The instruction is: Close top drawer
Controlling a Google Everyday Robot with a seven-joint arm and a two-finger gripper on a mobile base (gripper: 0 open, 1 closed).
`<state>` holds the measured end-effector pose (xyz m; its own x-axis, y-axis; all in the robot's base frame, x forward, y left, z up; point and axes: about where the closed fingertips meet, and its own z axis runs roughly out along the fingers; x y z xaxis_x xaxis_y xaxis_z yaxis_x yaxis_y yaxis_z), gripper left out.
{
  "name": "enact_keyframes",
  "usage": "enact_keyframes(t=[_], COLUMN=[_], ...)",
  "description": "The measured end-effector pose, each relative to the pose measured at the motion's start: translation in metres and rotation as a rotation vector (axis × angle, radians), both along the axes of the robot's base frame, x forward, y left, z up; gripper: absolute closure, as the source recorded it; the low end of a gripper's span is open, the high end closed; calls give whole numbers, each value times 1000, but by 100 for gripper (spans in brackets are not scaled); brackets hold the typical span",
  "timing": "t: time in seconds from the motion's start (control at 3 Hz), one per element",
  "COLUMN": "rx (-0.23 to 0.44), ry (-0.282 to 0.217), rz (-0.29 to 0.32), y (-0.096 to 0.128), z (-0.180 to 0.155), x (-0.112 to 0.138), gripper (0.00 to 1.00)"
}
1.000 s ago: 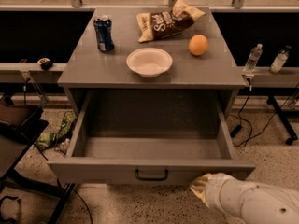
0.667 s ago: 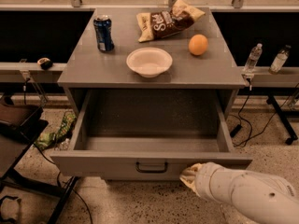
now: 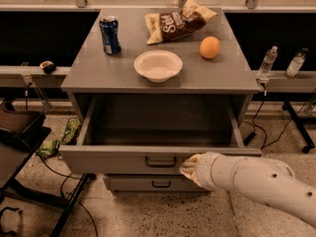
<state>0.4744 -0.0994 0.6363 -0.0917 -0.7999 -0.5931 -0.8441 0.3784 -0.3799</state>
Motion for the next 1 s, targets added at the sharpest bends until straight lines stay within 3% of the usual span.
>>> enact_keyframes(t=[1.0], rx=[34], ry=[23], rz=[9], y=[-17], z=[1], x=[87], gripper=[100])
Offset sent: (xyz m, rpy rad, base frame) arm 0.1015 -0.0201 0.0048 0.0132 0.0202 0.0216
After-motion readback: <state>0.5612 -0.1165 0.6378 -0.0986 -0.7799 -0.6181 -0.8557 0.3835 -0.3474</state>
